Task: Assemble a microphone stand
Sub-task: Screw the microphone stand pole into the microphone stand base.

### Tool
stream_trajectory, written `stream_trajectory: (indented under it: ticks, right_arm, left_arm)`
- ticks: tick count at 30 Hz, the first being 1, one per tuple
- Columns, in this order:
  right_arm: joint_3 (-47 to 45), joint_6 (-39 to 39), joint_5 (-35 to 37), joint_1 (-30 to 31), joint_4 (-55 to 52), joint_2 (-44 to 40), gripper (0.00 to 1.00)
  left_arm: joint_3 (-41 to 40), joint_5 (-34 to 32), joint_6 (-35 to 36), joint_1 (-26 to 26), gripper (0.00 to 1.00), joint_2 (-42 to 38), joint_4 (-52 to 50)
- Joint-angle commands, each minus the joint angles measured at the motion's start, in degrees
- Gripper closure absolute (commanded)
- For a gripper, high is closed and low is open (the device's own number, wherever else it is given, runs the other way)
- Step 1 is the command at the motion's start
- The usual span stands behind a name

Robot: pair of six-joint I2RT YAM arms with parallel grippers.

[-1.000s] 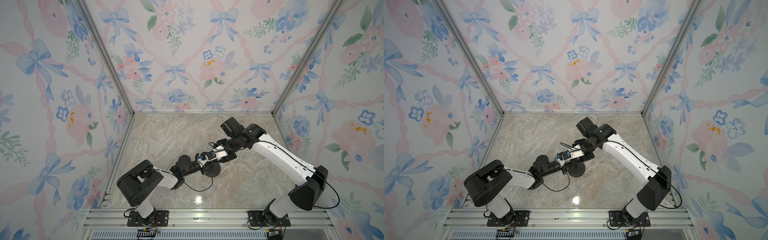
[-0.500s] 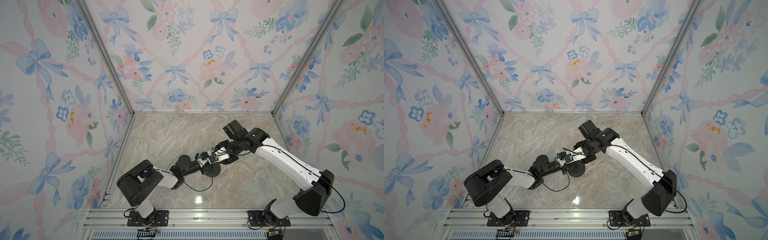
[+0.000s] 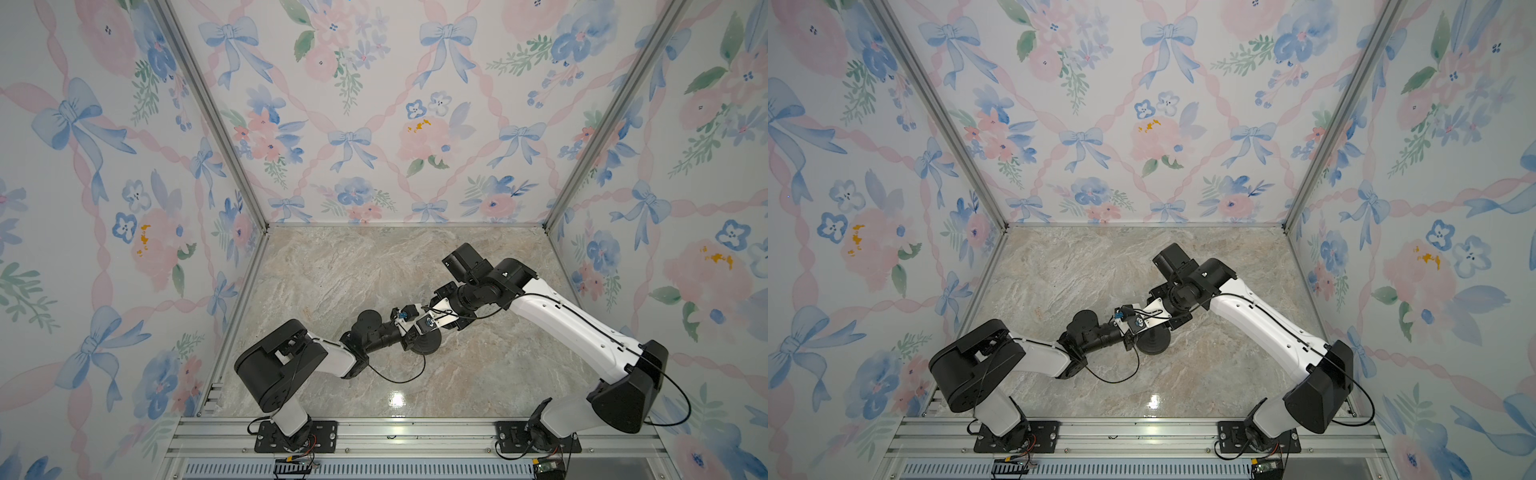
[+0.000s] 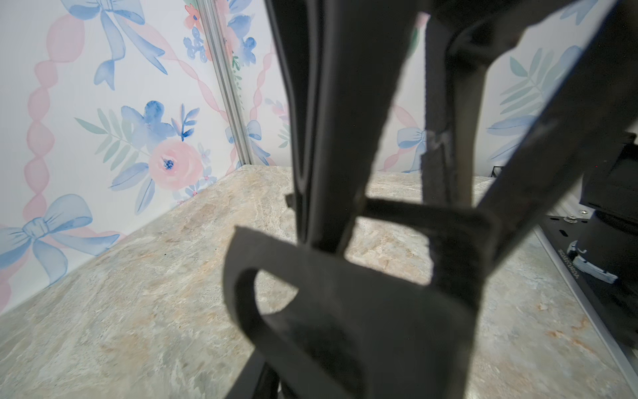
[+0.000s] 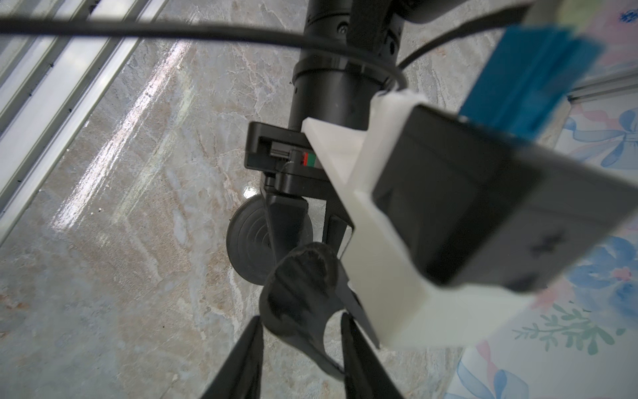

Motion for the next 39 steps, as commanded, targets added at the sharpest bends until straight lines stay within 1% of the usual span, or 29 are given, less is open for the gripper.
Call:
stream_trajectory:
  ticks: [1, 3, 5, 8, 11, 14, 17, 20, 26, 31, 34, 36, 39]
  right_arm:
    - [2.17, 0.73, 1.31, 0.83, -6.00, 2.93, 0.68]
    - [3.25, 1.02, 1.28, 1.05, -6.98, 3.71, 0.72]
    - [3.24, 1.48, 1.15, 1.09, -7.23, 3.92, 0.75]
    - [1.68, 1.93, 1.17, 1.10, -6.37, 3.49, 0.76]
    - [0.48, 3.40, 0.97, 1.19, -5.44, 2.92, 0.79]
    - [-1.38, 5.94, 0.05, 1.24, -3.70, 1.89, 0.81]
    - [-4.35, 9.11, -0.31, 1.14, -0.29, 0.70, 0.82]
    - [-6.32, 11.76, -0.51, 0.61, 1.01, -0.24, 0.83]
    - [-12.13, 15.61, -2.44, -1.42, 6.93, -3.55, 0.83]
    - [-13.34, 19.46, -3.38, -3.10, 8.50, -5.16, 0.84]
    - [-13.90, 22.89, -3.07, -3.72, 9.35, -5.76, 0.87]
    - [-14.42, 26.11, -2.66, -4.08, 10.01, -6.04, 0.90]
    - [-16.12, 30.50, -2.86, -4.46, 12.04, -7.31, 0.91]
  left_arm:
    - [-0.45, -0.02, 0.08, 0.21, 0.65, 1.21, -0.48]
    - [-0.51, -0.07, 0.12, 0.17, 0.64, 1.52, -0.46]
    - [-0.61, -0.54, -0.02, 0.21, 0.62, 1.65, -0.48]
    - [-2.00, -1.36, -0.07, 0.21, 0.50, 1.39, -0.52]
    - [-4.65, -2.97, -1.17, 0.30, 0.47, 0.79, -0.46]
    - [-5.81, -4.07, -2.07, 0.30, 0.41, 0.49, -0.37]
    - [-6.21, -6.00, -2.69, 0.30, 0.38, 0.66, -0.37]
    - [-7.23, -10.85, -5.05, 0.47, 0.37, 1.43, 0.29]
    - [-6.50, -11.71, -5.56, -0.64, 0.33, 6.64, 0.41]
    - [-5.39, -11.28, -5.37, -1.64, 0.30, 9.68, 0.32]
    - [-4.70, -11.47, -5.56, -2.10, 0.30, 11.21, 0.29]
    - [-4.44, -13.11, -5.45, -2.60, 0.30, 12.25, 0.33]
    - [-3.91, -14.41, -5.41, -2.86, 0.31, 13.55, 0.24]
